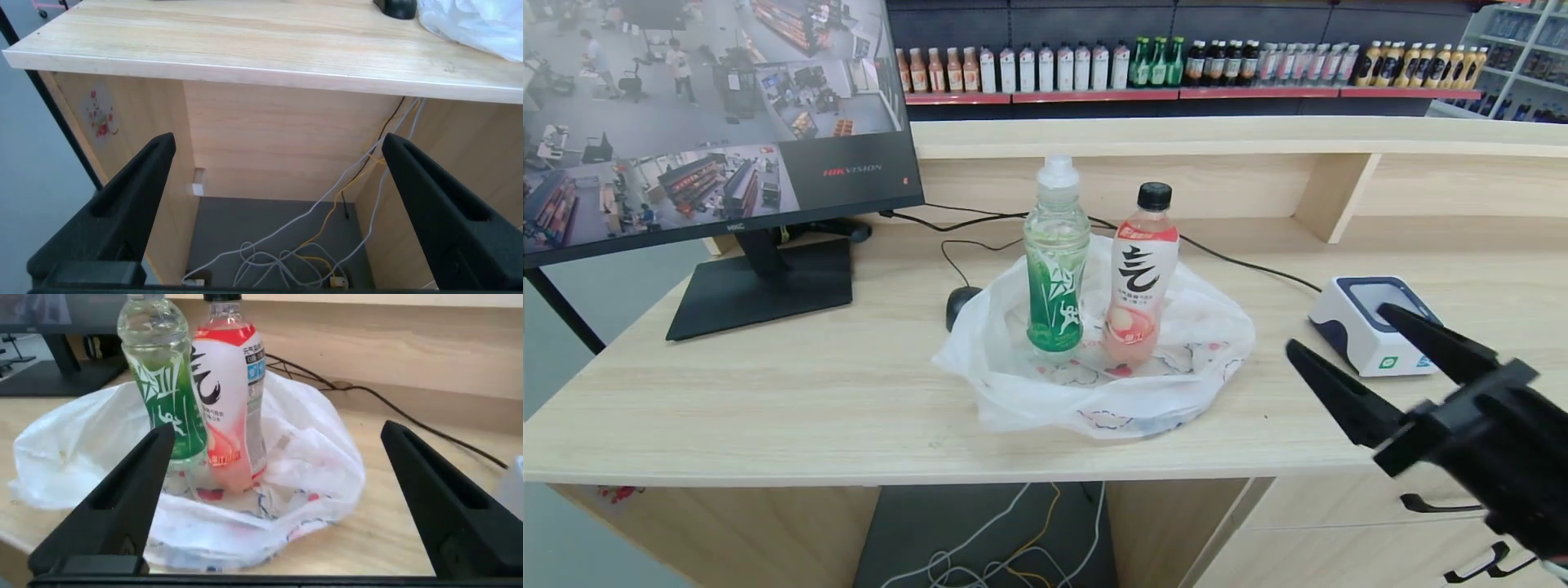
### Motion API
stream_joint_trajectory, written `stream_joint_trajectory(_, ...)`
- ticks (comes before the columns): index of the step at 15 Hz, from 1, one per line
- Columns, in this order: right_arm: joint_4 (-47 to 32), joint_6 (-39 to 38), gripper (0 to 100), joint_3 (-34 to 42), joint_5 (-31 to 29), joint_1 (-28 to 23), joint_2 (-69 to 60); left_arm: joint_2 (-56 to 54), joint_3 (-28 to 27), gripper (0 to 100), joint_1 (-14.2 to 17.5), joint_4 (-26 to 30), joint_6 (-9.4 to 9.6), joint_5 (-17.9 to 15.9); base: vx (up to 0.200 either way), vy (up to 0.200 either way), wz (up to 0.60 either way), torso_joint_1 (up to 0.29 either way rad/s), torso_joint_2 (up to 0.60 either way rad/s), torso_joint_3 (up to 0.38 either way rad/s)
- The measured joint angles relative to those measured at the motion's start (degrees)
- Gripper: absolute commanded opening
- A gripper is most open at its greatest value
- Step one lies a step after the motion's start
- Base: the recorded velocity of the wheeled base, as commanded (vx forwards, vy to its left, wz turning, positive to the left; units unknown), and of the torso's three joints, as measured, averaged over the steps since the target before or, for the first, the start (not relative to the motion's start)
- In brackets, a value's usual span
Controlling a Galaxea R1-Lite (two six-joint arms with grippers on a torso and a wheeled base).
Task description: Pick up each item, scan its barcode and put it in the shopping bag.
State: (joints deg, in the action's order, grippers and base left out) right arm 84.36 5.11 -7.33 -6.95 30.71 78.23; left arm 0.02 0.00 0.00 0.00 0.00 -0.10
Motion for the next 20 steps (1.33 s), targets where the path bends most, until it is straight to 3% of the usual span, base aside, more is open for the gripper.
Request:
stream_joint_trajectory(2, -14.2, 0.3, 100, 3.6, 0.7, -0.5, -13.1, 0.0, 0.0, 100, 0.0, 0.0, 0.0, 0.0, 0.0, 0.0, 0.0, 0.0, 0.0, 0.0)
stream_joint_trajectory(6, -57.9, 3.3, 100, 5.3, 5.7, -0.8, -40.5, 0.0, 0.0, 100, 0.0, 0.0, 0.02, 0.0, 0.0, 0.0, 0.0, 0.0, 0.0, 0.0)
stream_joint_trajectory(10, -83.8, 4.8, 100, 5.5, 9.1, -1.0, -61.8, 0.0, 0.0, 100, 0.0, 0.0, 0.07, 0.0, 0.0, 0.0, 0.0, 0.0, 0.0, 0.0)
stream_joint_trajectory(14, -85.7, 2.8, 100, 5.6, 9.6, -3.2, -69.2, 0.0, 0.0, 100, 0.0, 0.0, 0.1, 0.0, 0.0, 0.0, 0.0, 0.0, 0.0, 0.0)
stream_joint_trajectory(18, -85.7, 1.7, 100, 5.7, 9.6, -11.1, -70.3, 0.0, 0.0, 100, 0.0, 0.0, 0.02, 0.0, 0.0, 0.0, 0.0, 0.0, 0.0, 0.0)
stream_joint_trajectory(20, -85.8, 1.6, 100, 5.7, 9.6, -18.3, -70.5, 0.0, 0.0, 100, 0.0, 0.0, 0.05, 0.0, 0.0, 0.0, 0.0, 0.0, 0.0, 0.0)
